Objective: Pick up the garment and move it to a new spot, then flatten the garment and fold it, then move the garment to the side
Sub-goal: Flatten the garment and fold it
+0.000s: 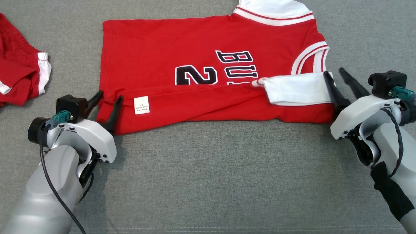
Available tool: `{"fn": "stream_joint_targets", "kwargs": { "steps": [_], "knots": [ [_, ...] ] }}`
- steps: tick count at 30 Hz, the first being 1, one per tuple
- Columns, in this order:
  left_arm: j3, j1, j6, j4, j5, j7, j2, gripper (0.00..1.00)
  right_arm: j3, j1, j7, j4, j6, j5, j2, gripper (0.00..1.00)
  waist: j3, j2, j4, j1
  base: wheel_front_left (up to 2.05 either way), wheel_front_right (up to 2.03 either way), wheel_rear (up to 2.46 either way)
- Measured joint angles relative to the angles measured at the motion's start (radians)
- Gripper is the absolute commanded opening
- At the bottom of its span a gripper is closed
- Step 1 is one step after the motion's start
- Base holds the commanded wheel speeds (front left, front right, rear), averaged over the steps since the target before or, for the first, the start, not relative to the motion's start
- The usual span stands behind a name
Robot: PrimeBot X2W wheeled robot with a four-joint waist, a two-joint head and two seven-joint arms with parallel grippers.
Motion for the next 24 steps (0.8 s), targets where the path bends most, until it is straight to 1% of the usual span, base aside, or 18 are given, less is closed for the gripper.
{"fn": "stream_joint_targets", "kwargs": {
  "steps": [5,7,9,11,17,24],
  "knots": [
    [0.008,-0.007,0.001,0.025,0.000,-0.025,-0.010,1.00,-0.014,-0.004,-0.022,0.008,0.000,0.009,-0.001,1.00,-0.004,-0.0001,0.002,0.0000,0.00,0.00,0.00],
    [0.018,-0.007,0.009,0.024,0.000,-0.029,-0.021,1.00,-0.032,-0.004,-0.022,0.008,0.000,0.010,-0.002,1.00,-0.011,0.0000,0.003,0.0000,0.00,0.00,0.00],
    [0.046,0.004,0.025,-0.011,0.001,-0.029,-0.028,1.00,-0.058,0.007,-0.030,0.002,0.000,0.014,-0.008,1.00,-0.023,-0.0001,0.004,0.0000,0.00,0.00,0.00],
    [0.071,0.021,0.029,-0.048,0.002,-0.029,-0.028,1.00,-0.076,0.034,-0.031,-0.013,0.000,0.013,-0.012,1.00,-0.033,0.0000,0.004,0.0000,0.00,0.00,0.00],
    [0.126,0.152,0.046,-0.140,0.017,-0.032,-0.045,1.00,-0.122,0.161,-0.031,-0.076,0.000,0.000,-0.012,1.00,-0.075,0.0000,0.004,0.0000,0.00,0.00,0.00],
    [0.167,0.274,0.050,-0.174,0.029,-0.032,-0.070,1.00,-0.132,0.286,-0.031,-0.123,0.000,-0.005,0.012,1.00,-0.121,0.0000,-0.003,0.0000,0.00,0.00,0.00]
  ]
}}
